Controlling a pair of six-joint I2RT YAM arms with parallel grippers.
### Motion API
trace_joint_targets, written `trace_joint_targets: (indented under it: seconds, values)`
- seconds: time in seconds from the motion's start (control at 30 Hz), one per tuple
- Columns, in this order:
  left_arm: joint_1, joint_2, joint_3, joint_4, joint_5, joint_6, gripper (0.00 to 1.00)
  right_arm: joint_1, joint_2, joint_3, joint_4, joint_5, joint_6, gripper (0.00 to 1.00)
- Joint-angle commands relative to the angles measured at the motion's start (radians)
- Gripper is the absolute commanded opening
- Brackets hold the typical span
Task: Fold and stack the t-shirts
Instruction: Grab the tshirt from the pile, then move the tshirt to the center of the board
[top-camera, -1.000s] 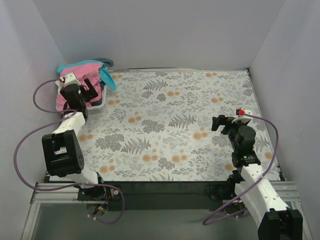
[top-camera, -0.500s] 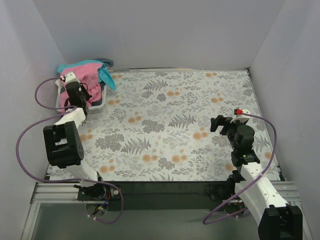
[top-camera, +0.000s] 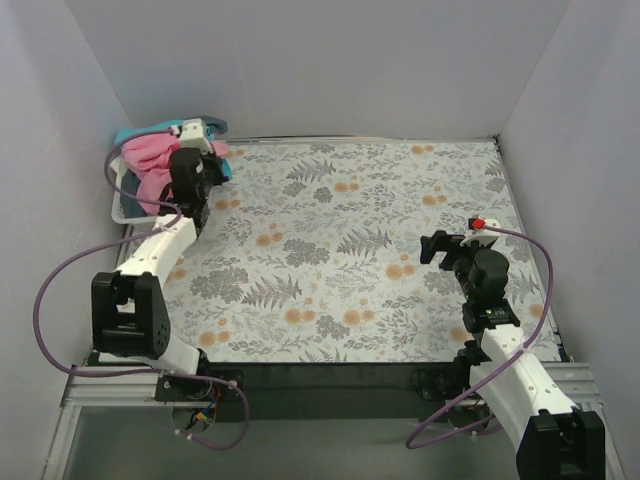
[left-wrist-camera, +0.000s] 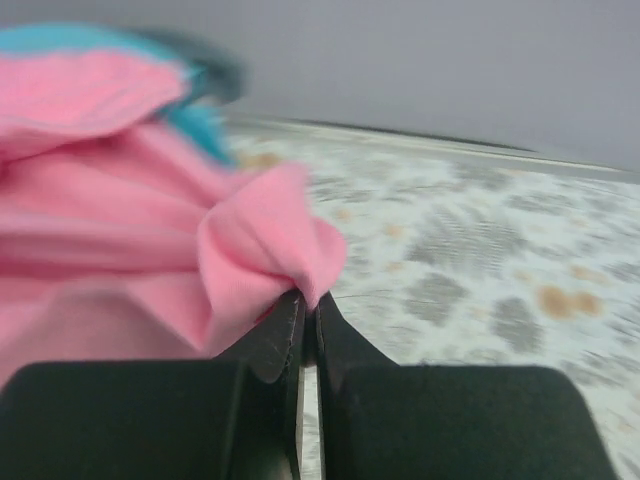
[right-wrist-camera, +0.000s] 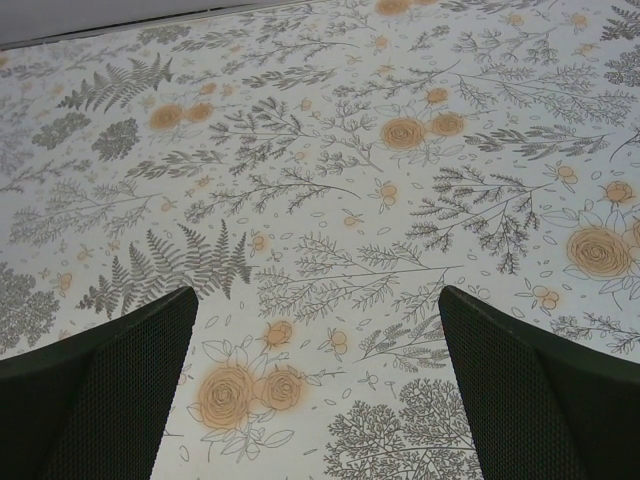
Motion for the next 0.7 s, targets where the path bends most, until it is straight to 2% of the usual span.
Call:
trace_joint_targets:
  seconds: [0.0,0.13,0.3,0.43,0.67]
  values:
    - [-0.160,-0.122,0.088,-0.031,0.061,0.054,0.00,0.002,0.004,0.030,0.025,-0.011,0.002,0.98]
    - [-0.318,-0.209,0.084,-0.030,0.126,0.022,0.00,0.002,0.017,0.031,0.025,-0.009,0.002,0.98]
    - [-0.451,-0.234,-0.034,-0.025,0.141,-0.042,0.00,0.002,0.050,0.042,0.025,-0.020,0.004,0.98]
    - [-0.571,-0.208,-0.168,0.047,0.164,-0.084,0.00,0.002,0.077,0.051,0.025,-0.029,0.005,0.98]
    - [-0.741,-0.114,-0.189,0.068,0.224,-0.124,0.00,0.002,0.091,0.059,0.025,-0.029,0.001,0.97]
